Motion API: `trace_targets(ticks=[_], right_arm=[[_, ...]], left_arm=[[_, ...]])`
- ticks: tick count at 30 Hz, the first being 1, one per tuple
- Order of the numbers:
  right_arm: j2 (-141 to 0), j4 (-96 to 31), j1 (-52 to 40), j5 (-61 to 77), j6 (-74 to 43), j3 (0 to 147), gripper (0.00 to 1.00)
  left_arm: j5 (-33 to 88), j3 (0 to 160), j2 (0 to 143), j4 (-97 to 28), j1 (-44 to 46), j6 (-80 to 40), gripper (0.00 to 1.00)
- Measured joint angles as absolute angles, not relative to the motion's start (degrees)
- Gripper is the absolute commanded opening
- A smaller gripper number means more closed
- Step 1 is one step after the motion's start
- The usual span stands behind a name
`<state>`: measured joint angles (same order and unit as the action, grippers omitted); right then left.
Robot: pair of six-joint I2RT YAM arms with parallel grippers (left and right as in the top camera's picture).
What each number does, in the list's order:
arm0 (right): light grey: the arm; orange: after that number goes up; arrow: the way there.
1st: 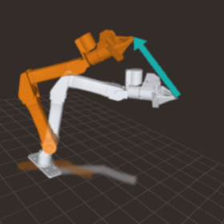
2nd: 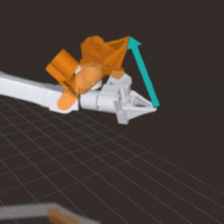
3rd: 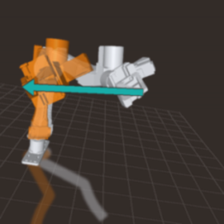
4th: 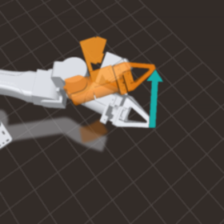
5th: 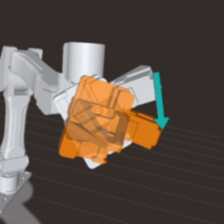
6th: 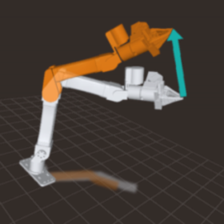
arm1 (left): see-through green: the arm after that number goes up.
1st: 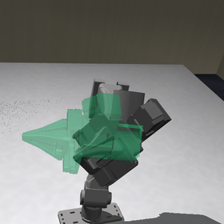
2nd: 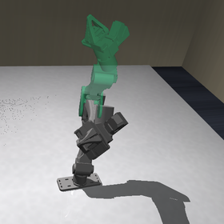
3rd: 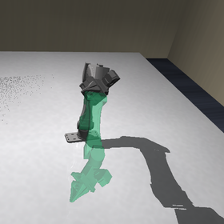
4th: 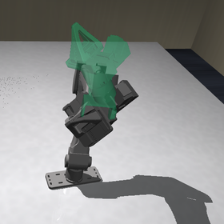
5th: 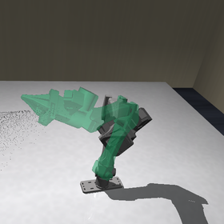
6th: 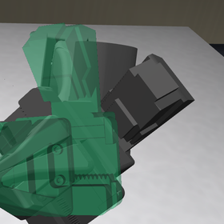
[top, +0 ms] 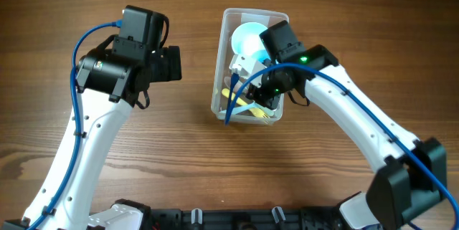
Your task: Pack container
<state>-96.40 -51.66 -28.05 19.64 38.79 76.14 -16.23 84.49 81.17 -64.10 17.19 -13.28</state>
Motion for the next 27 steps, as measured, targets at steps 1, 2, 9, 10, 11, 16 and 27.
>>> trace_targets(ticks=[1, 2, 9, 10, 11, 16, 27], right_arm=[[-96.8, -51.3, -28.1, 19.2, 38.9, 76.1, 0.29], [-96.8, -50.8, -28.1, 18.7, 39.4, 76.1, 0.37], [-94.4, -44.9, -28.1, 14.9, 37.1, 76.1, 1.00], [-92.3, -44.7, -28.0, 14.7, 34.2, 76.1, 1.00], [-90.6, -44.5, -27.8, 14.6, 31.6, 76.2, 1.00], [-78.4, -44.0, -20.8, 8.7, 15.3, 76.4, 1.00], [-43.6, -45.3, -16.7, 4.1, 8.9, 77.7, 1.00]], left_arm=[[-16.2, 84.5, 81.2, -64.1, 17.2, -13.3, 1.00], [-16.2, 84.5, 81.2, -64.1, 17.2, -13.3, 1.00], [-16.2, 84.5, 81.2, -64.1, 17.2, -13.3, 1.00], [-16.2, 84.5, 81.2, -64.1, 17.2, -13.3, 1.00], [-16.2, 84.5, 81.2, -64.1, 17.2, -13.3, 1.00], [-16.3, 84.5, 81.2, -64.1, 17.2, -13.3, 1.00], [-16.3, 84.5, 81.2, -64.1, 17.2, -13.3, 1.00]])
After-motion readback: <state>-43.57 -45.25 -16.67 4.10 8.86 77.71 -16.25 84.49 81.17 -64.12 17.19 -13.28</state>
